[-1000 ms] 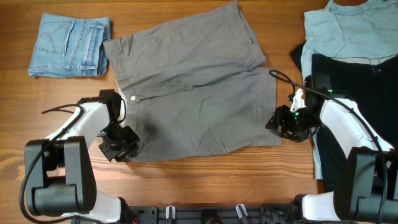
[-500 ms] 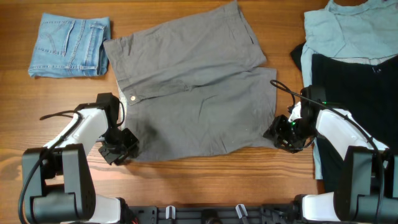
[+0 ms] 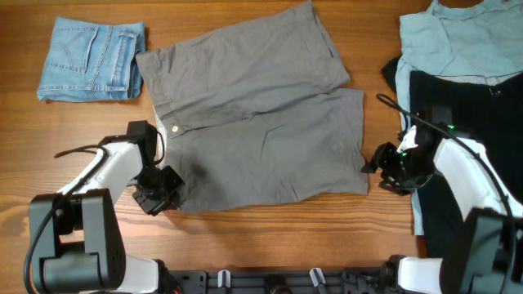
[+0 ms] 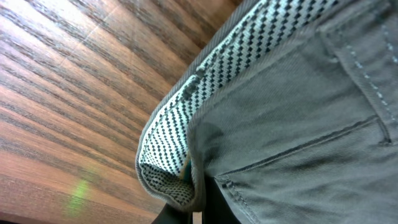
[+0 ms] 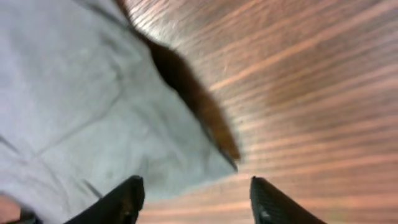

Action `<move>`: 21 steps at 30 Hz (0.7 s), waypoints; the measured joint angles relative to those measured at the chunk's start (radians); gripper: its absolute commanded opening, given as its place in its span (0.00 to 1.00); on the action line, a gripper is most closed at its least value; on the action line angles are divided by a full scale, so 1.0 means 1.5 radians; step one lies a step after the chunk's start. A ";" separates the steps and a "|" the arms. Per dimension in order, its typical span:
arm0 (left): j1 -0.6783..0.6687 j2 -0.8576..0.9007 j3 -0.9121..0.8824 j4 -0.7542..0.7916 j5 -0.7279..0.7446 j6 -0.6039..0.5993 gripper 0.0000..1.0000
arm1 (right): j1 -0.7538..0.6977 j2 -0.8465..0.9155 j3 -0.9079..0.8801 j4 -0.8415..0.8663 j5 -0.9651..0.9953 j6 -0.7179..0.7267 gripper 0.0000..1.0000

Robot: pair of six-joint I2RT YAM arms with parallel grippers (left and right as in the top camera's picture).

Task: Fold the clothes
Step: 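Grasp the bottom corners of the shorts with both grippers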

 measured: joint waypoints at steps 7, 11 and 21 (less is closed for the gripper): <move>0.000 0.000 0.000 0.000 0.000 0.000 0.04 | 0.000 -0.006 -0.045 -0.003 -0.005 0.007 0.56; 0.000 0.000 0.000 0.000 0.000 0.000 0.04 | 0.000 -0.006 -0.108 0.062 -0.016 0.031 0.54; 0.000 0.000 0.000 0.000 0.000 0.000 0.04 | -0.001 -0.016 -0.161 0.196 -0.089 0.091 0.38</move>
